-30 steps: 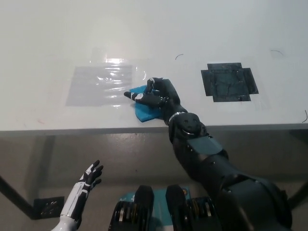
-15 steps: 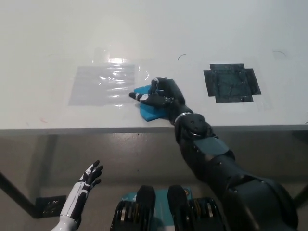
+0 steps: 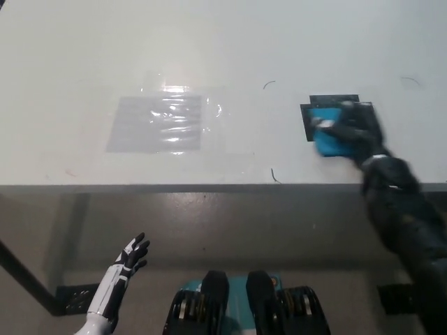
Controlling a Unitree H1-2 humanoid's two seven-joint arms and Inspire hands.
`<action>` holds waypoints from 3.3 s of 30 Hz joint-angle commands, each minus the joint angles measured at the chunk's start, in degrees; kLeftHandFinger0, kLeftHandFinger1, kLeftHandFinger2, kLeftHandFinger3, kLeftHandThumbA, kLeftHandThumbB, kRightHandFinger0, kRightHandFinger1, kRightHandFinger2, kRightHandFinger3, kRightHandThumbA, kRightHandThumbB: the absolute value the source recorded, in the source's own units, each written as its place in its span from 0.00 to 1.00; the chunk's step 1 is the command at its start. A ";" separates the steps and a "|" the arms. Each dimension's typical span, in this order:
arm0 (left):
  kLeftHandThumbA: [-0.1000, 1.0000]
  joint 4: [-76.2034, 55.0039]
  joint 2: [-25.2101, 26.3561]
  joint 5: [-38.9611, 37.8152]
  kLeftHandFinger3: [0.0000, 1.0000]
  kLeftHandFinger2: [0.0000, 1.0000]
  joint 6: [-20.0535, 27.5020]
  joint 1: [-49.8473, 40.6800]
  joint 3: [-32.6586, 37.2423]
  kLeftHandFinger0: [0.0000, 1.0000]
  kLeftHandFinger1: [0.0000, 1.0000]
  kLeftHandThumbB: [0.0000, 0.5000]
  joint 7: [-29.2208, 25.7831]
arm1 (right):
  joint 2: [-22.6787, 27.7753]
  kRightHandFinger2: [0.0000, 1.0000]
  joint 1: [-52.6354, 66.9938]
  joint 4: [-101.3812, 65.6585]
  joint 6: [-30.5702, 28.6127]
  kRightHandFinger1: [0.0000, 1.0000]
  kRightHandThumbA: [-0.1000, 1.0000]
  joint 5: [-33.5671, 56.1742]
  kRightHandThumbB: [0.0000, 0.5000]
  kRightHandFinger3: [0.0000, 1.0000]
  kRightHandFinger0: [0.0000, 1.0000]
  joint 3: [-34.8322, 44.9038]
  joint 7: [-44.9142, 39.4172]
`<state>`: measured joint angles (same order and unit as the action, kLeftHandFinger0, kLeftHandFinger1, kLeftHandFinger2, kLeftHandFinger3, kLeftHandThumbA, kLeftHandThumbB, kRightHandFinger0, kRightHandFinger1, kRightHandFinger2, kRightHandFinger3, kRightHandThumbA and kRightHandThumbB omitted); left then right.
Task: A soft sponge is kept on the balc marked spot on the table infront of the robot and it uses its right hand fist to press down on it and drrags it across the table in a back and forth manner twice to clean it
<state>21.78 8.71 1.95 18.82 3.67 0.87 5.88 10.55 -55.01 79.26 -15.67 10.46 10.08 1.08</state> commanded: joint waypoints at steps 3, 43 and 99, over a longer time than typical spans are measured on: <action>1.00 -1.82 0.64 0.42 1.00 1.00 0.56 0.33 0.18 1.00 1.00 0.92 0.10 | 9.66 0.18 7.92 1.57 0.28 0.00 1.00 3.03 0.25 0.02 0.00 4.09 -1.59; 1.00 -0.97 0.92 1.29 1.00 1.00 0.46 0.43 0.38 1.00 1.00 0.96 0.04 | -4.19 0.00 2.15 -0.29 -1.75 0.00 1.00 2.83 0.26 0.00 0.00 2.76 -1.81; 1.00 -0.47 1.70 1.68 1.00 0.98 0.39 0.70 0.60 1.00 1.00 1.00 0.62 | 3.68 1.00 13.04 -122.39 20.57 1.00 1.00 10.58 0.83 1.00 1.00 -5.25 -2.84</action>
<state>23.57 8.85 3.21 18.41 3.27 1.21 5.88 5.59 -39.60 29.56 -12.82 14.37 9.36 -1.18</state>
